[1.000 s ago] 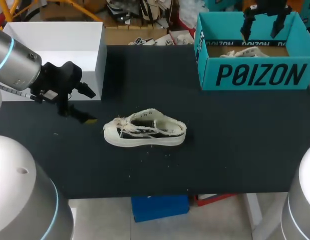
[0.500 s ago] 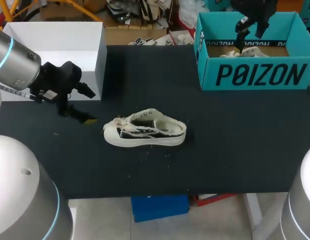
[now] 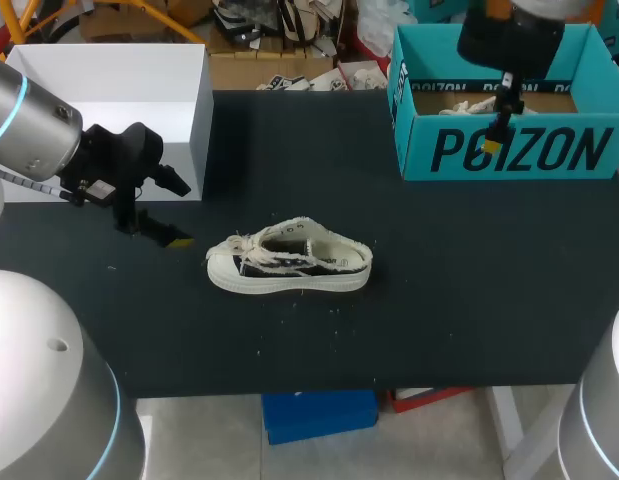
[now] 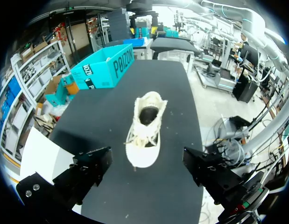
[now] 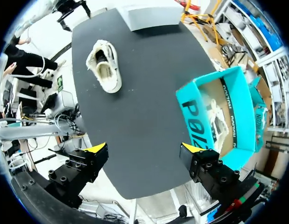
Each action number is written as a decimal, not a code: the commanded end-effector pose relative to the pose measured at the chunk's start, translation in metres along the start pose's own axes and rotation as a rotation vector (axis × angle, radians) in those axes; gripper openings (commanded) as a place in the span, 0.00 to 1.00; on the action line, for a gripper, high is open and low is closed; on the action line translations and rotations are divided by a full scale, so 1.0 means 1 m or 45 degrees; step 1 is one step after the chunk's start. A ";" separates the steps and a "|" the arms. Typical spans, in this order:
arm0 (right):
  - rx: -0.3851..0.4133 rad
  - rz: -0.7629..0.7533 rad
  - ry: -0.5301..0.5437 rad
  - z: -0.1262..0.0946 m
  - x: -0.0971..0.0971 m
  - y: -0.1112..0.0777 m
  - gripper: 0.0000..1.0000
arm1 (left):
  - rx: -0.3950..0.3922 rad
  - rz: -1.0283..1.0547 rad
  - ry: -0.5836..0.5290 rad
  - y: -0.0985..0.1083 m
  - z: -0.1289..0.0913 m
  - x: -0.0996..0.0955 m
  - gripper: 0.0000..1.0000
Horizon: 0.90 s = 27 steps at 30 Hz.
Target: Take the shoe out of the shoebox, open the shoe tongue, remove and reinsert the insole, then place the shoe into the shoebox
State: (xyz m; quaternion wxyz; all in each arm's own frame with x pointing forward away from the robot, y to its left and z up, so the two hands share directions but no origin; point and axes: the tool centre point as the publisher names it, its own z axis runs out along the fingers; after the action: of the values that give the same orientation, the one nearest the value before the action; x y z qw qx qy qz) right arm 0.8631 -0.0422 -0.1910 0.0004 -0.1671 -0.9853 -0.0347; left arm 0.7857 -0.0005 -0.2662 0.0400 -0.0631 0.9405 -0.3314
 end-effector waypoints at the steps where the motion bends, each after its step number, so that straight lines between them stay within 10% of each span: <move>1: -0.170 -0.482 0.032 0.012 0.029 0.002 1.00 | 0.001 0.002 -0.003 0.001 0.001 0.000 1.00; 27: -0.170 -0.482 0.032 0.012 0.029 0.002 1.00 | 0.001 0.002 -0.003 0.001 0.001 0.000 1.00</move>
State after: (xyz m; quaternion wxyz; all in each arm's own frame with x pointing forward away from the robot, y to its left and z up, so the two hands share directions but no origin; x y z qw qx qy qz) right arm 0.8370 -0.0299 -0.2018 -0.0045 0.0222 -0.9946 -0.1016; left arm 0.7857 -0.0004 -0.2660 0.0397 -0.0631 0.9406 -0.3311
